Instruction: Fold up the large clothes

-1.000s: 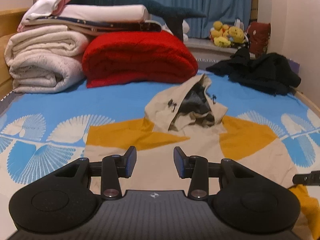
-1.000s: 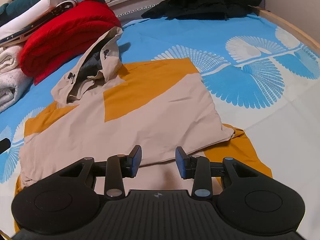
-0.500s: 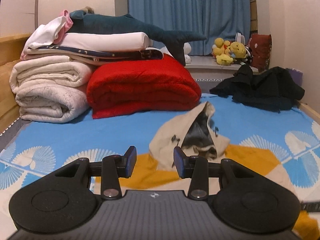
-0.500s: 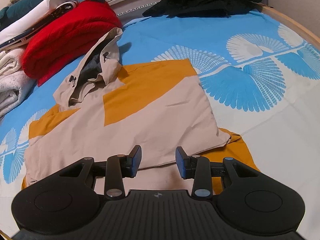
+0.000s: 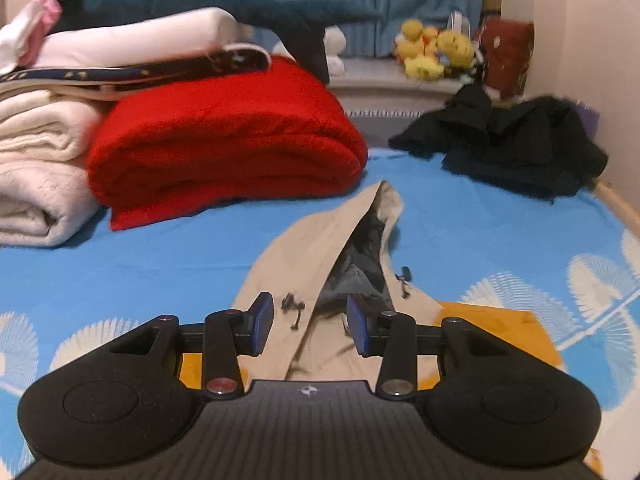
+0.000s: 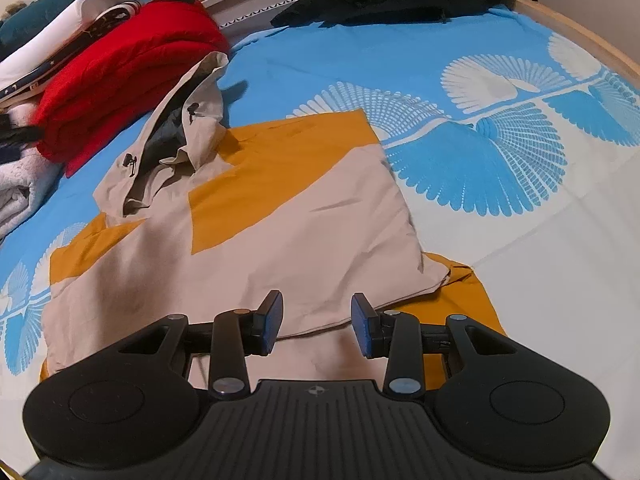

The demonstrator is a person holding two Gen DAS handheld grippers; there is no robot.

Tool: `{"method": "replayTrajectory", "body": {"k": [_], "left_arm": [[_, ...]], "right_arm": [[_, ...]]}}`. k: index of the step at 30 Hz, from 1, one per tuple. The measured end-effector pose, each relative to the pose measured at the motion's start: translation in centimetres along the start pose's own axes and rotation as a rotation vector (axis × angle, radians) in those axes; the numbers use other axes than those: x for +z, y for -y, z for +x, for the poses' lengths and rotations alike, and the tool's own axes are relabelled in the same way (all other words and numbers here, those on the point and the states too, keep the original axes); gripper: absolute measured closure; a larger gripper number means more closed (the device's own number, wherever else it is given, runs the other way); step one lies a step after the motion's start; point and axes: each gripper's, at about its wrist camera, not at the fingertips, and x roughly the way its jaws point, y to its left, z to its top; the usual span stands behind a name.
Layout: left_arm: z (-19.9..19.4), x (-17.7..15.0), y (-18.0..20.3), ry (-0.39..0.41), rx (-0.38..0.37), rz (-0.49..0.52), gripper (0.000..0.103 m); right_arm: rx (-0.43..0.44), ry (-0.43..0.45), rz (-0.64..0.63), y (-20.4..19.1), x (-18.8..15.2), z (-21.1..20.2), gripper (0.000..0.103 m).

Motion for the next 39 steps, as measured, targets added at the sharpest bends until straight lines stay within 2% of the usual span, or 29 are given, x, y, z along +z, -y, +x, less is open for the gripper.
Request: {"method": "replayTrajectory", "body": {"k": [3,7,9,10,11,12,13,15,18,19,20,22,25,28,30,32,34,35,37,39], "left_arm": [[5.0,1.0,0.9,-0.019,0.022,0.030,0.058],[11.1,2.1,1.2,-0.045,0.030,-0.003,0.058],[14.1,3.0,1.6,-0.047,0.011,-0.015,0.058],[15.4,3.3,1.9,-0.047,0.002,-0.027,0.053],[16.5,3.7,2.1,-0.048,-0.008,-0.042,0.039],[17.6,4.0,2.3,-0.051,-0.017,-0.056,0.032],[18.7,4.3,2.7,-0.057,-0.025,-0.067,0.024],[21.0,4.8,3.5,-0.076,-0.025,-0.077,0.024],[23.7,5.1,4.5,-0.088,0.022,-0.050,0.026],[24.3,5.2,4.7,-0.087,0.039,-0.032,0.039],[24.8,5.4,4.8,-0.087,0.054,-0.003,0.064],[24.7,5.9,4.8,-0.087,0.064,0.028,0.099],[20.6,6.3,3.8,-0.013,0.029,0.015,0.100],[12.2,4.8,2.5,0.092,-0.094,0.033,0.101],[4.9,2.0,1.7,0.160,-0.160,0.111,0.101],[-1.5,-2.1,0.8,0.188,-0.199,0.162,0.101],[-6.6,-7.8,-0.3,0.140,-0.241,0.171,0.101],[-8.6,-11.3,-0.7,0.096,-0.233,0.180,0.100],[-10.4,-16.8,-1.2,-0.011,-0.179,0.205,0.098],[-10.8,-21.0,-2.4,-0.172,-0.122,0.153,0.091]], "right_arm": [[-0.006,-0.005,0.009,0.3,0.0,0.5,0.064],[-0.009,-0.011,0.008,0.6,0.1,1.4,0.064],[-0.009,-0.010,0.009,0.8,0.2,1.6,0.066],[-0.008,-0.008,0.009,0.9,0.3,1.7,0.070],[-0.006,-0.001,0.007,0.9,0.4,1.8,0.084],[-0.007,0.006,0.006,1.0,0.6,1.8,0.095],[-0.011,0.015,0.005,1.1,0.7,1.8,0.095],[-0.029,0.029,0.012,1.6,1.1,1.9,0.095],[-0.046,0.029,0.045,2.5,1.5,2.2,0.095],[-0.047,0.026,0.055,2.7,1.6,2.3,0.095],[-0.048,0.023,0.061,2.9,1.6,2.4,0.095],[-0.049,0.018,0.066,3.1,1.7,2.6,0.095],[-0.044,0.018,0.079,3.2,2.0,2.4,0.094],[-0.036,0.037,0.093,3.4,2.5,1.8,0.094],[-0.034,0.052,0.113,3.7,3.0,1.2,0.094],[-0.024,0.082,0.135,4.0,3.4,0.4,0.094],[-0.004,0.119,0.154,4.1,3.7,-0.5,0.094],[0.013,0.139,0.167,4.1,3.8,-0.9,0.094],[0.058,0.181,0.198,4.2,3.7,-1.7,0.088],[0.105,0.216,0.225,4.2,3.5,-2.1,0.074]]}}
